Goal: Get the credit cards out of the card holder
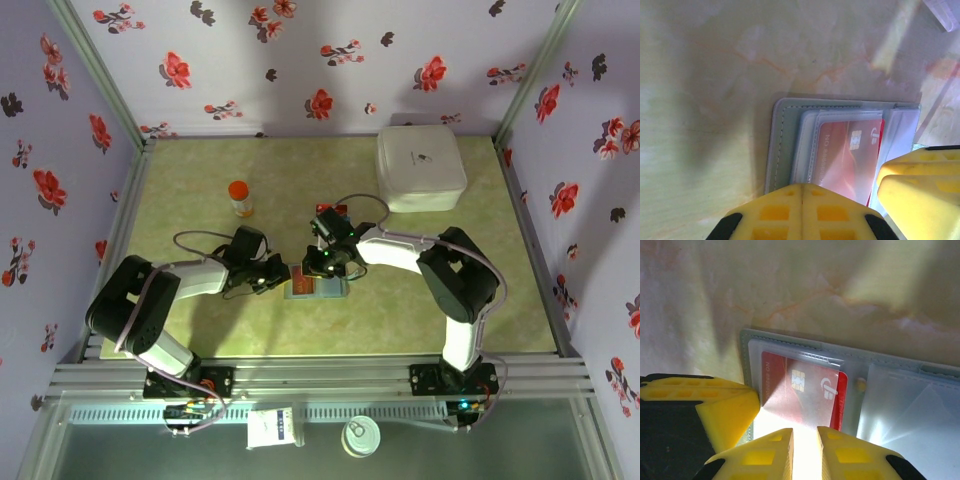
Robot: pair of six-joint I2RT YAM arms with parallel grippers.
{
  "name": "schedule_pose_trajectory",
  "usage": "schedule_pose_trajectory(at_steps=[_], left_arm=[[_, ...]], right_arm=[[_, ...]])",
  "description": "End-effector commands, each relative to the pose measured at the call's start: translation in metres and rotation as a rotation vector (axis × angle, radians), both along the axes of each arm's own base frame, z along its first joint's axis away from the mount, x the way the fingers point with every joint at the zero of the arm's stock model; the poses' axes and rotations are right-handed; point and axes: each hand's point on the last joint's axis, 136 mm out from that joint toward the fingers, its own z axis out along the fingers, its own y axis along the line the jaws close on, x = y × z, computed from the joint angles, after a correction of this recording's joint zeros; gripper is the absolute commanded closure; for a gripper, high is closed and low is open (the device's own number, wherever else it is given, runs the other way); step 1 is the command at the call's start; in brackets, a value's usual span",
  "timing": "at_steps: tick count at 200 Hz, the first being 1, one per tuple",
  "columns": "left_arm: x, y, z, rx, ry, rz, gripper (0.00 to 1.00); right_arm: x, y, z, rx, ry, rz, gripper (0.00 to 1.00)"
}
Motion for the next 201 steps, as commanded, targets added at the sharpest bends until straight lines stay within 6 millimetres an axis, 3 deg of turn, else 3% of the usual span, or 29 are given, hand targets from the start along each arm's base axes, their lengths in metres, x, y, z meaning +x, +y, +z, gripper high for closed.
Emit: schedule_pose_trajectory(at_steps=[1,116,201], left_arm=[[-0.010,0.012,-0.016,0.043,0.034,-0.005,1.00],[-0.008,0.013,-0.014,0.041,0.032,0.000,1.00],[-0.006,0.013,-0.009,0.039,0.026,-0.002,1.00]], right_arm=[[-0.004,0.001,-0.005,-0.022,0.027,-0.002,0.80],[-0.007,-0.002,-0.015,-0.053,0.044,-0.004,0.73],[-0.006,-0.017,-0.013,-0.134,0.015,0.001,0.71]])
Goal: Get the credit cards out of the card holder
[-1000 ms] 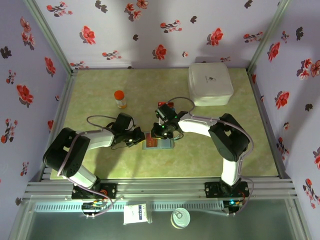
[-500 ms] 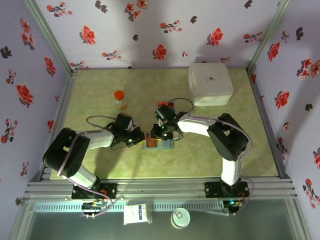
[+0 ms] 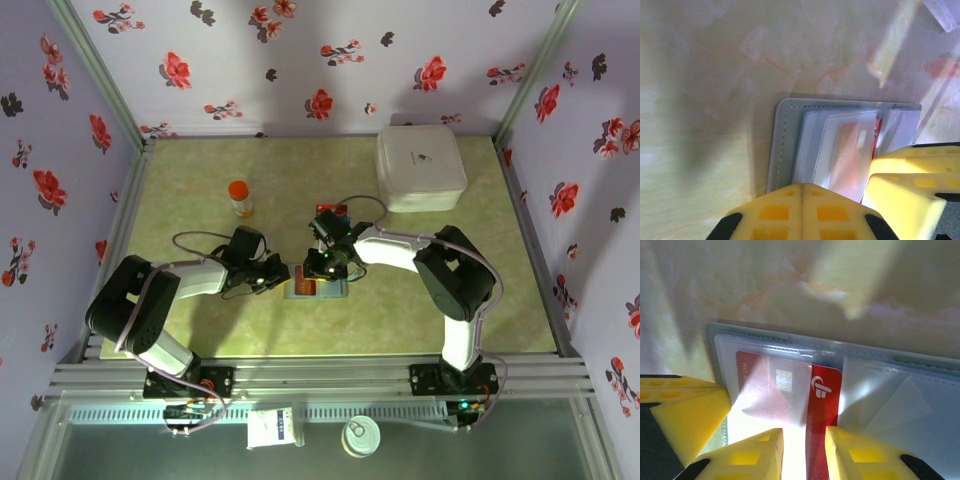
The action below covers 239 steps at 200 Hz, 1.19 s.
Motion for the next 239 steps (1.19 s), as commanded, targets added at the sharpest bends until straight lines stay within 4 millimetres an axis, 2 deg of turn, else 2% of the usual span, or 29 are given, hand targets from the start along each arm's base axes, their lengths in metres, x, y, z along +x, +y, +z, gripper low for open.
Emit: schedule_pose_trajectory(at_steps=[1,31,104,124,185,239], left_arm=[[-0.006,0.011,-0.009,0.047,0.023,-0.003,1.00],[-0.005,0.011,-0.005,0.043,0.016,-0.001,1.00],[0.001,0.004,0.026,-0.004,-0.037,-0.009,1.00],[-0.001,0.000,0.029,-0.015,-0.040,-0.016,1.00],[-0.007,-0.017,0.016,-0.026,-0.013,-0.043,1.00],[-0.010,-0.018,0.008,-0.013,-0.003,-0.050,1.00]], right_arm=[[-0.001,-0.008,-0.001,-0.061,-0.012,0.008,0.71],[0.001,-0.009,0.006,-0.066,-0.035,0.011,0.71],[0.000,0.000,0.019,0.019,-0.047,0.004,0.71],[-0.001,0.003,0.021,0.042,-0.044,0.001,0.71],[-0.005,0.012,0.010,0.084,0.003,0.004,0.73],[-0.010,0.003,-0.007,0.029,0.024,0.008,0.73]])
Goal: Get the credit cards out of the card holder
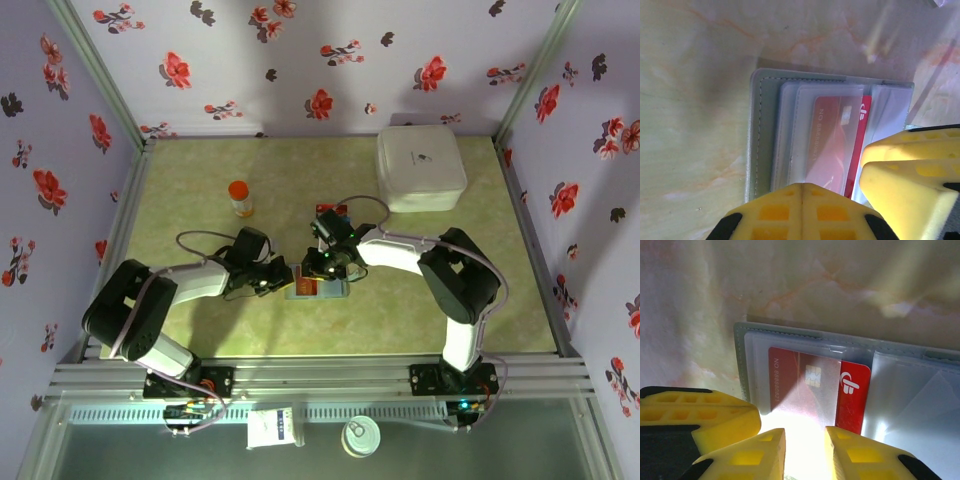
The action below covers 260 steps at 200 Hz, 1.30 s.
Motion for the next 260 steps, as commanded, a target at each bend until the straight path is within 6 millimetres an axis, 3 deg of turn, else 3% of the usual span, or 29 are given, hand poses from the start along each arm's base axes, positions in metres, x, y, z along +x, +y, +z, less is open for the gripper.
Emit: schedule_pose_trajectory(at_steps=[1,64,138,201,260], left_arm=[[0.003,-0.005,0.000,-0.007,-0.003,-0.006,1.00],[0.000,0.002,-0.010,0.040,0.014,-0.014,1.00],[0.004,0.006,0.000,0.049,-0.005,-0.014,1.00],[0.006,-0.004,0.016,0.030,-0.027,-0.034,1.00],[0.005,-0.013,0.008,0.042,-0.012,-0.058,1.00]], right_arm=[[-0.009,-0.005,-0.018,-0.041,0.038,0.004,0.73],[-0.005,-0.022,-0.023,-0.148,0.001,0.013,0.73],[0.002,-0.018,0.000,-0.109,-0.067,0.027,0.73],[-0.001,-0.019,0.008,-0.066,-0.077,0.009,0.73],[-0.002,-0.021,0.001,-0.060,-0.051,-0.005,0.73]])
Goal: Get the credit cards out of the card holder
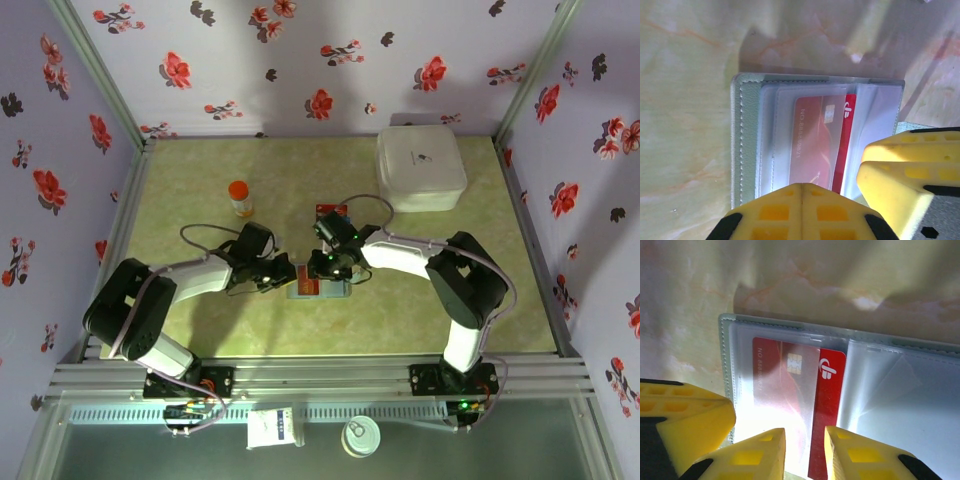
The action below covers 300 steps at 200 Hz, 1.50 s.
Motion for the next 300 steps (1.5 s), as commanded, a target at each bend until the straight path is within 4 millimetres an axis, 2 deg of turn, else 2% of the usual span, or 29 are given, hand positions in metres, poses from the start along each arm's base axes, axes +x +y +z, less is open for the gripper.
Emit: schedule_pose_trajectory(at_steps=[1,52,106,190,264,300], left_arm=[[0.003,-0.004,-0.002,0.021,-0.005,-0.021,1.00],[0.002,-0.006,-0.009,0.036,0.004,-0.037,1.00],[-0.002,0.007,-0.021,0.123,0.026,-0.041,1.00],[-0.003,0.009,-0.031,0.155,0.049,-0.046,1.00],[-0.003,0.009,-0.032,0.162,0.057,-0.048,1.00],[-0.003,0.009,-0.032,0.164,0.059,-0.049,1.00]], right_arm=[[-0.001,-0.003,-0.001,0.008,0.006,-0.017,0.73],[-0.001,-0.008,-0.009,0.011,0.031,-0.030,0.73],[-0.001,-0.006,-0.015,0.049,0.051,-0.043,0.73],[-0.002,-0.005,-0.024,0.084,0.078,-0.051,0.73],[0.000,0.005,-0.003,0.179,0.054,-0.051,0.76],[0.001,0.001,0.000,0.184,0.046,-0.066,0.78]])
